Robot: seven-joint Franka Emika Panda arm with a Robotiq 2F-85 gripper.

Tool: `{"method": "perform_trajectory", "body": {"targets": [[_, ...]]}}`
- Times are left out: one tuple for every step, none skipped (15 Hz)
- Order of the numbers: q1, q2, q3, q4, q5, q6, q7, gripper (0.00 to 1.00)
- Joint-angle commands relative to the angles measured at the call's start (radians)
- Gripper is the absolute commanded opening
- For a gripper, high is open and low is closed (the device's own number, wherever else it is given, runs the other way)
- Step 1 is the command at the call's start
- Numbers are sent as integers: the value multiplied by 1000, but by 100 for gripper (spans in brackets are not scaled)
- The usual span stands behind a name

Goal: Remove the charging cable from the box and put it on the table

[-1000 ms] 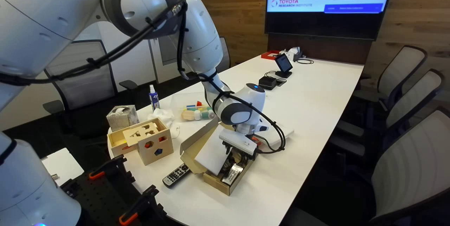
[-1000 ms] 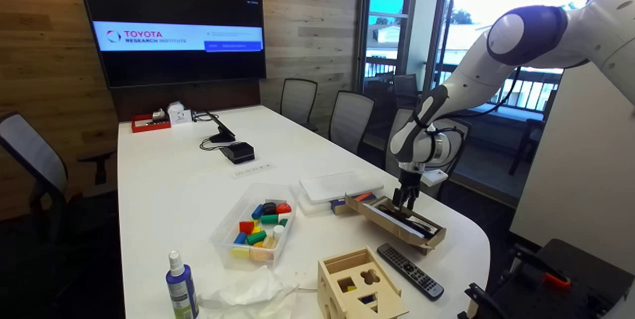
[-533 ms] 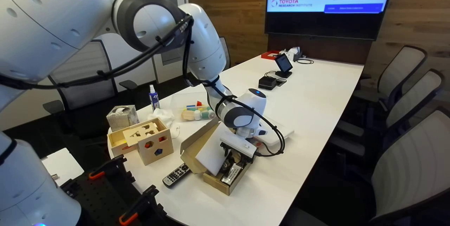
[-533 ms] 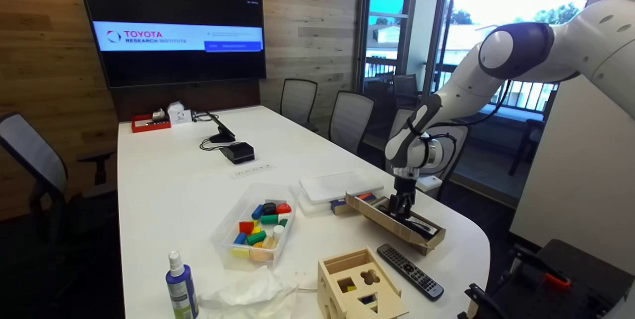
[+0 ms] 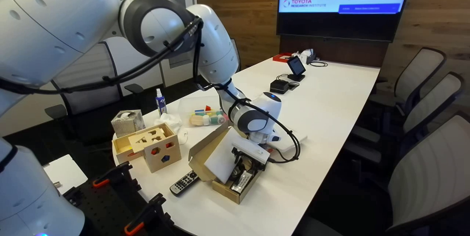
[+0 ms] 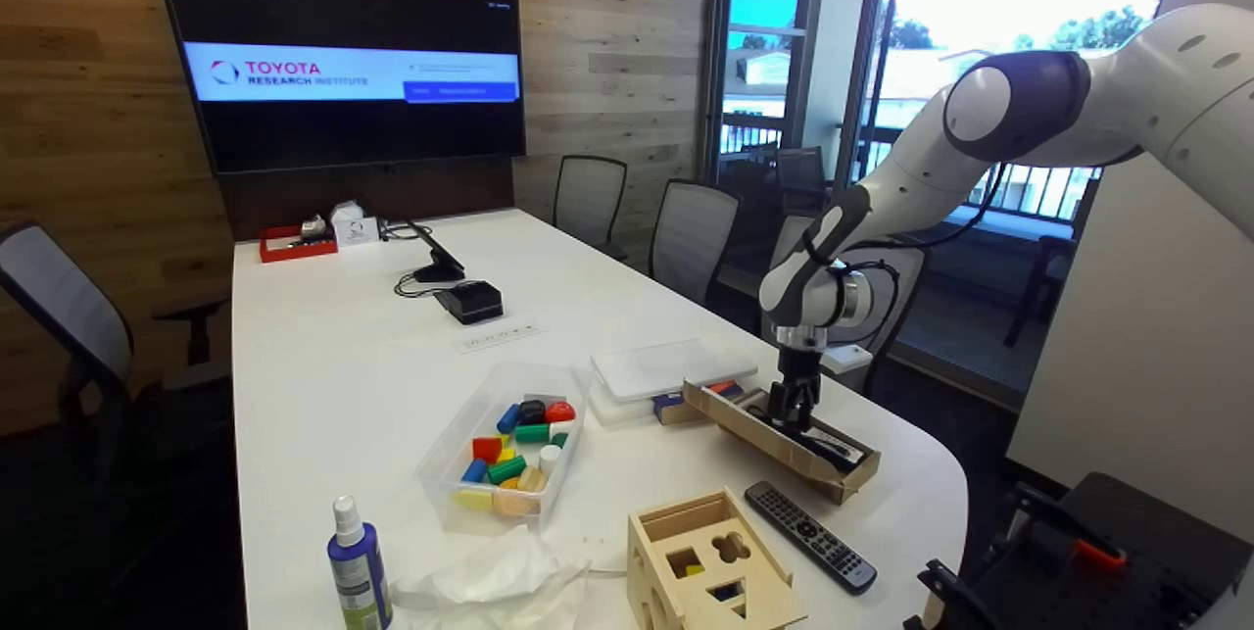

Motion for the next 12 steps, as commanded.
{"method": "perform_trajectory", "body": {"targets": [[-12,39,-2,39,-4,-41,23,100],[-18,39,-2,35,1,-39,23,100],[-21,39,-4,32,2,-38,24,100],[-23,38,-7,28,2,-38,27,100],[-27,37,-11,24,2,-39,30,100],[-36,38,-8,22,5,-38,26,100],[-39,40,-13,22,4,-40,31,100],[-40,43,-17,23,0,-44,39,100],[-40,50,-21,26,-3,-48,43,95],[-42,58,-22,33,-5,-51,44,72],[-40,58,-23,37,-6,-56,47,70],[-38,57,-24,39,-8,-60,49,68]]}}
